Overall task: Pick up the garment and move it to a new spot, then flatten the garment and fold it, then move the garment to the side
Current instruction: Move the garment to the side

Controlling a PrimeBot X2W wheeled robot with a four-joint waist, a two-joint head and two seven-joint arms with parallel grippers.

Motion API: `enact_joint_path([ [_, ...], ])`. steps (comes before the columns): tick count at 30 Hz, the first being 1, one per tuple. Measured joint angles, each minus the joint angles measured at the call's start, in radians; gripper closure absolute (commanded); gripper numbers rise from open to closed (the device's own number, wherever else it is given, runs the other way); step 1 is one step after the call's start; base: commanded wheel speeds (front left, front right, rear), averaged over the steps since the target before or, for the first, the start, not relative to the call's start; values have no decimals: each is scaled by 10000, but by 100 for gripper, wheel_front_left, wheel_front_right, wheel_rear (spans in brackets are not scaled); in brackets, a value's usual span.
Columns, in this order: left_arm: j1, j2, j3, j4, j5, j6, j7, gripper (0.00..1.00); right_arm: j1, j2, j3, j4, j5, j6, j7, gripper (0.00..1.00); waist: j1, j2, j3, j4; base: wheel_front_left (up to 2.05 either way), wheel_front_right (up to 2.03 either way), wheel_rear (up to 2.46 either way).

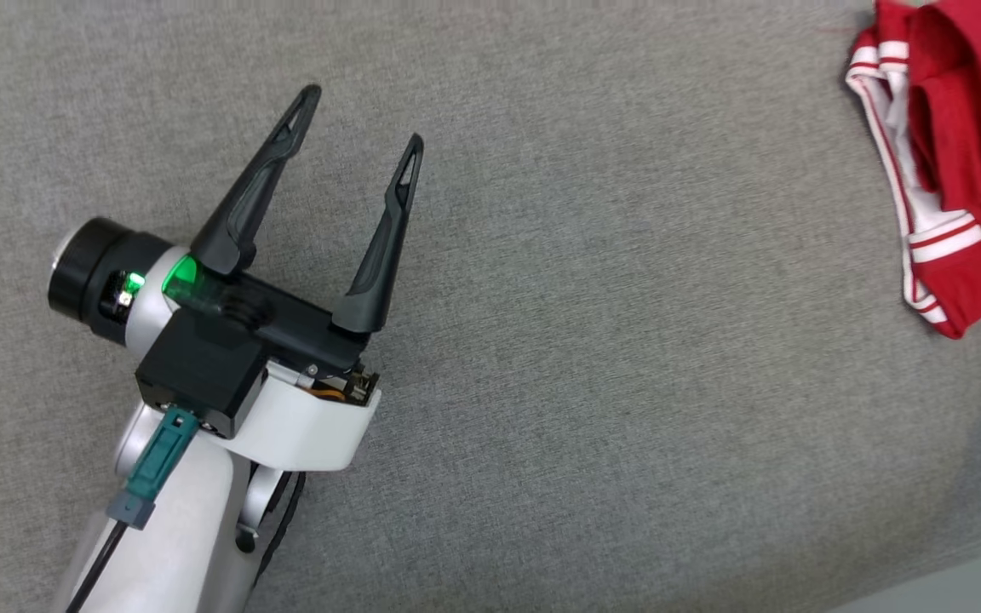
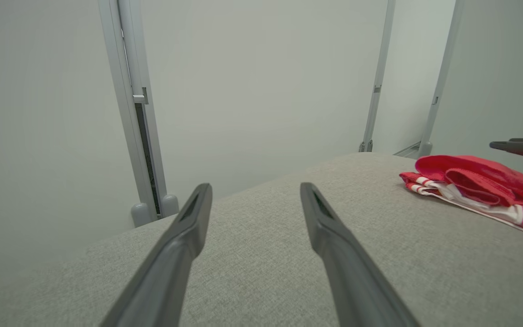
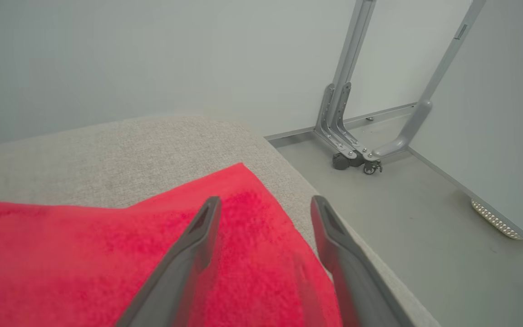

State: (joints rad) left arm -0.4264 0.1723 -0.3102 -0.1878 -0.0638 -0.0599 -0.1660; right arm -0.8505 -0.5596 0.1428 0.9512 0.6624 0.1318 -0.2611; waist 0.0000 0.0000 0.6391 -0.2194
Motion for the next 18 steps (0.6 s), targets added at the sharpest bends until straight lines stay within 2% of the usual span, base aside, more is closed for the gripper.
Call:
enact_joint_path([
  [6,641,-136,10,650,-286,188,-282,0,1242,612,-343,-1450,-512,0,-2,0,0,0,-893,-152,0,0,0],
  [11,1298,-278,81,1139,-591,439,-460,0,2802,1348,-554,-3260,-1007,0,-2,0,0,0,-1816,-184,0,0,0],
  [18,1783,-554,140,1563,-945,648,-688,0,4889,2581,-892,-5544,-2075,-6,-2,0,0,0,-2796,147,0,0,0],
])
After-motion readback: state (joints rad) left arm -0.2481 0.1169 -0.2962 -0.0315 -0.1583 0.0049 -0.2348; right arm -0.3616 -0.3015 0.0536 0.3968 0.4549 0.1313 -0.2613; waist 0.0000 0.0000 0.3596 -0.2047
